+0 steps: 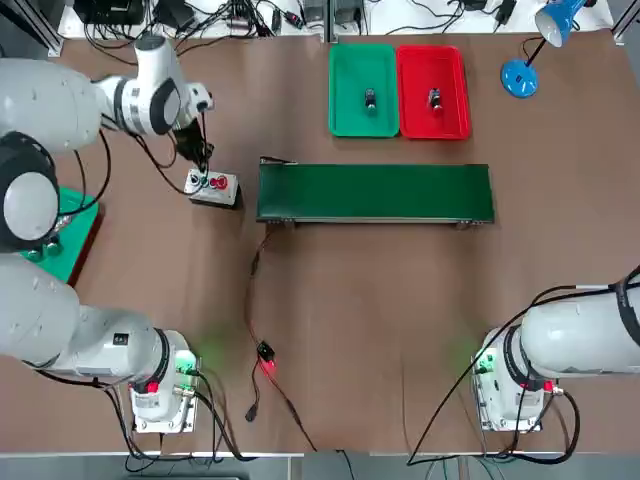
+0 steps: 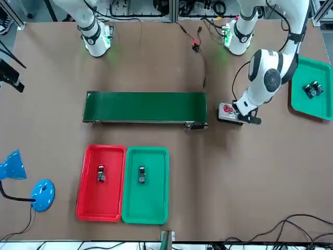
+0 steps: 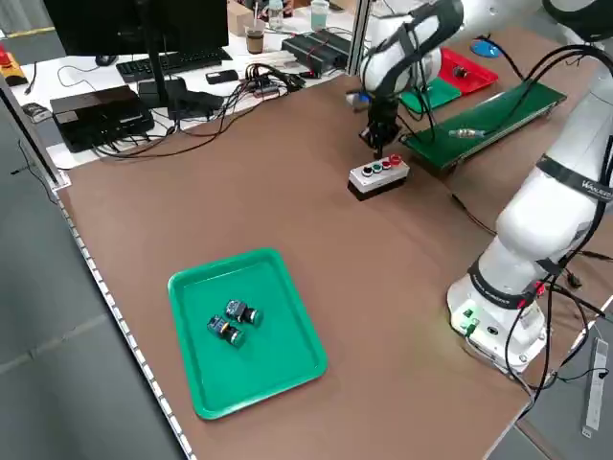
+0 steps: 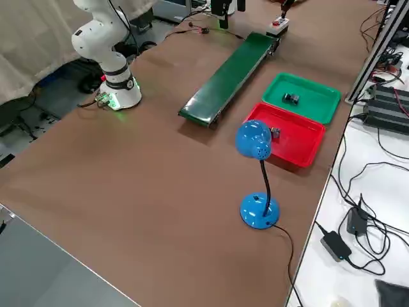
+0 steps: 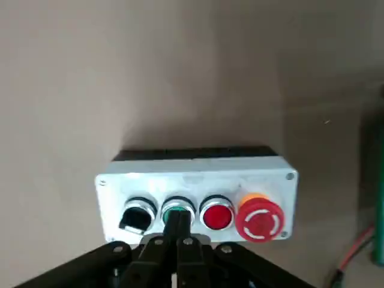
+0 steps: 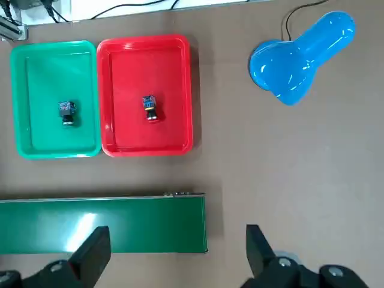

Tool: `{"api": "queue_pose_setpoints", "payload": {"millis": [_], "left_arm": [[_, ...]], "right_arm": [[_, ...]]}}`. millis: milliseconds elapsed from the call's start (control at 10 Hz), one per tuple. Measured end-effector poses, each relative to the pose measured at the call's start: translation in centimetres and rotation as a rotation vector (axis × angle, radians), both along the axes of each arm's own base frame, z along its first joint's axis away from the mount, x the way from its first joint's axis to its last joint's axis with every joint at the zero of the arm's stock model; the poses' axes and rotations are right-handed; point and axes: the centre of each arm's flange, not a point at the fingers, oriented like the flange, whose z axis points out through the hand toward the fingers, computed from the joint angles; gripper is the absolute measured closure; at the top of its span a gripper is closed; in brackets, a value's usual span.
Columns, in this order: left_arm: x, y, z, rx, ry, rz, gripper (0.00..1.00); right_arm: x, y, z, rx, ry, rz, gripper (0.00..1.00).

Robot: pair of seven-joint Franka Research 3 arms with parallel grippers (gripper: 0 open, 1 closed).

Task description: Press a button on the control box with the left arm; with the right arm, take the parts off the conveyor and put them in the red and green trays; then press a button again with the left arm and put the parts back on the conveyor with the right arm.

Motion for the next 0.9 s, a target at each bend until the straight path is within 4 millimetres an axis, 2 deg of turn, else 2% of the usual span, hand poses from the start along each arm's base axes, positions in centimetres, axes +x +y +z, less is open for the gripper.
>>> {"api": "queue_pose_setpoints", "payload": {"millis": [100, 200, 300, 500, 700, 800, 900], "left_arm": [[1.5, -0.2, 3.3, -0.002, -0.014, 0.001, 0.96], [3.3, -0.2, 7.5, -0.007, -0.043, 0.007, 0.85], [5.1, 0.3, 11.6, -0.013, -0.077, 0.02, 0.68], [7.7, 3.3, 19.3, -0.021, -0.141, 0.068, 0.37], [8.5, 7.2, 27.6, -0.021, -0.185, 0.127, 0.07], [8.1, 8.5, 30.7, -0.02, -0.188, 0.146, 0.0], [7.4, 9.4, 33.0, -0.019, -0.191, 0.155, 0.0]], "right_arm": [[0.0, 0.0, 0.0, 0.0, 0.0, 0.0, 0.0], [0.0, 0.0, 0.0, 0.0, 0.001, 0.0, 0.0], [0.0, 0.0, 0.0, 0.0, 0.001, 0.0, 0.0], [0.0, 0.1, -0.4, 0.001, 0.008, 0.003, 0.0], [0.1, 0.4, -0.7, 0.001, 0.014, 0.01, 0.0], [0.5, 0.7, -1.1, 0.001, 0.01, 0.016, 0.0], [1.3, 1.5, -2.1, 0.001, 0.002, 0.03, 0.0]]}}
